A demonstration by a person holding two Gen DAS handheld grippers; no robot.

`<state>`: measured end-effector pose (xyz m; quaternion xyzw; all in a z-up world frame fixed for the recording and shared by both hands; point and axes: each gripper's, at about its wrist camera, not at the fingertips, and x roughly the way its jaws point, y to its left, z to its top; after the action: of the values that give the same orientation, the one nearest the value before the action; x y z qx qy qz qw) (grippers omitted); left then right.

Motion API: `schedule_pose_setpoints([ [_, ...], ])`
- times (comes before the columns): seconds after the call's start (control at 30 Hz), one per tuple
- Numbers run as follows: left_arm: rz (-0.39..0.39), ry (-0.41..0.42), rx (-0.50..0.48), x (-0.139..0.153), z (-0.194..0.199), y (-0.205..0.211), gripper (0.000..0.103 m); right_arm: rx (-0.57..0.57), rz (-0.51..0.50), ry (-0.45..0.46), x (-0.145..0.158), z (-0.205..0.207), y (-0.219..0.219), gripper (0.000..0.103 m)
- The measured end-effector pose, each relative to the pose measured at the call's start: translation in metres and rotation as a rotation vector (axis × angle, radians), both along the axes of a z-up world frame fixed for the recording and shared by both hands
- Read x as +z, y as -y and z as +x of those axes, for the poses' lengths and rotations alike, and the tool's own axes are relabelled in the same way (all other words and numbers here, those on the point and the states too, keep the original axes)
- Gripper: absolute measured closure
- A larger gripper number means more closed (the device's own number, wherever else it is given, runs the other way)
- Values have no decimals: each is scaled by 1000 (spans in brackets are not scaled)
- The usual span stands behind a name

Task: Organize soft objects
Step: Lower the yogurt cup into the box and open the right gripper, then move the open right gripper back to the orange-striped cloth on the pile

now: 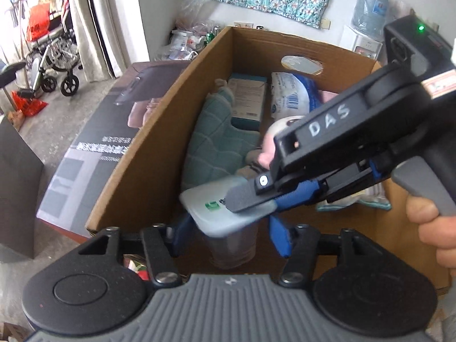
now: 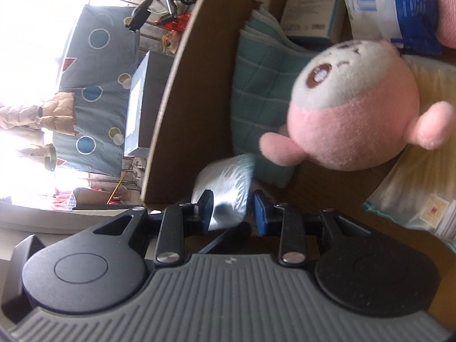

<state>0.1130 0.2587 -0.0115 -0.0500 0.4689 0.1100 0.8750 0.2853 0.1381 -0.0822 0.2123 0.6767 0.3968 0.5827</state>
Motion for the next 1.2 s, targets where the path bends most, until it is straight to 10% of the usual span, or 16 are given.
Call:
schedule_pose_setpoints([
  [0.53, 27, 125, 2, 32, -28, 10, 29, -80, 55, 134, 45, -20, 16, 67],
  [0.87, -56, 332, -142, 70, -64, 81, 23, -328, 111, 405, 118, -91, 174, 51],
  [1.2, -111, 389, -461, 60, -59, 201, 21, -674, -184, 452, 110, -155, 379, 48],
])
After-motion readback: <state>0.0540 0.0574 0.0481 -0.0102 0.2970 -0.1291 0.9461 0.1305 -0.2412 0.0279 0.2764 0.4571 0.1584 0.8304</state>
